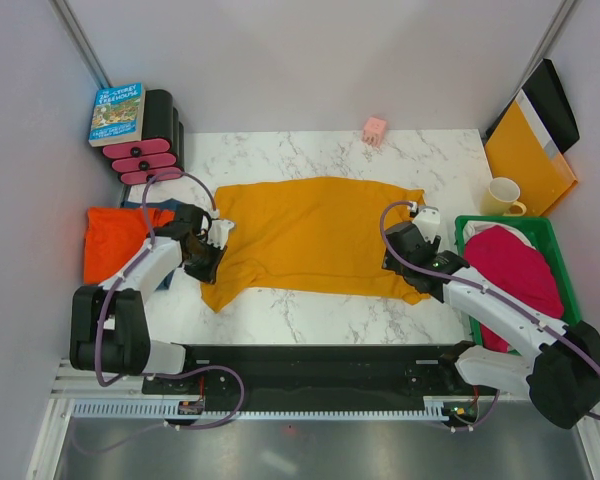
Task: Fold and stack the t-shirts
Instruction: Flatten out the tshirt
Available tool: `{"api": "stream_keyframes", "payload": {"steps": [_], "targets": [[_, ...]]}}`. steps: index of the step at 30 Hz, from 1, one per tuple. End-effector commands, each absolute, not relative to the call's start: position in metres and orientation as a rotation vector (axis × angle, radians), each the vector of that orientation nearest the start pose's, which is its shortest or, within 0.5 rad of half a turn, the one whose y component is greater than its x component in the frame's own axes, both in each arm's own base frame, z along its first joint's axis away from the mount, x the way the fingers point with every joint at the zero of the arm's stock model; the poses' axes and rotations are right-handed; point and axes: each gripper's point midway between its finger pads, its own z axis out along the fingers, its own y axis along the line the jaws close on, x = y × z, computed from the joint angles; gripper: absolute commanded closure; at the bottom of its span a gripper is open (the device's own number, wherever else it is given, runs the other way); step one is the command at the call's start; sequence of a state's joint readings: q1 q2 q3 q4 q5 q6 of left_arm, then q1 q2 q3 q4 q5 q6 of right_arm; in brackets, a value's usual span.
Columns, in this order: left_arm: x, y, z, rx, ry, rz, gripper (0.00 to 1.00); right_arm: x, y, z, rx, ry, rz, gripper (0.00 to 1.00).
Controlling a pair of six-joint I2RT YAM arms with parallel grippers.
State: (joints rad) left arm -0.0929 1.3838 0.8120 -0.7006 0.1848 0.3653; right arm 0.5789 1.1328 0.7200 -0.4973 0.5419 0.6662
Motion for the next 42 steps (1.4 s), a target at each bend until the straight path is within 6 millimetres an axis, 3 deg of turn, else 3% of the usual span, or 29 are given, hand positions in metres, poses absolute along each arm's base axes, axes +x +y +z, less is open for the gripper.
{"api": "stream_keyframes", "payload": {"steps": [1,6,9,16,20,23,37,40,42], "targets": [[0.248,-0.039,0.053,0.668,2.676,-0.173,0.98,0.272,0.092,0.115,0.350,2.249,-0.050,0.30],[0.256,-0.040,0.087,0.626,2.547,-0.145,0.98,0.258,0.054,0.112,0.467,2.257,-0.212,0.30],[0.257,-0.043,0.092,0.620,2.545,-0.163,0.98,0.240,0.034,0.098,0.580,2.287,-0.213,0.30],[0.257,-0.049,0.088,0.613,2.563,-0.213,0.98,0.220,0.048,0.070,0.661,2.369,-0.089,0.39],[0.258,-0.050,0.088,0.612,2.566,-0.227,0.98,0.219,0.072,0.078,0.611,2.341,0.027,0.39],[0.258,-0.052,0.087,0.620,2.567,-0.236,0.98,0.217,0.077,0.080,0.598,2.345,0.030,0.37],[0.258,-0.051,0.082,0.626,2.587,-0.235,0.98,0.217,0.080,0.060,0.603,2.365,-0.004,0.38],[0.258,-0.050,0.082,0.629,2.587,-0.230,0.98,0.224,0.082,0.059,0.597,2.363,-0.024,0.43],[0.257,-0.050,0.082,0.631,2.585,-0.228,0.98,0.228,0.085,0.062,0.596,2.351,-0.013,0.51]]}}
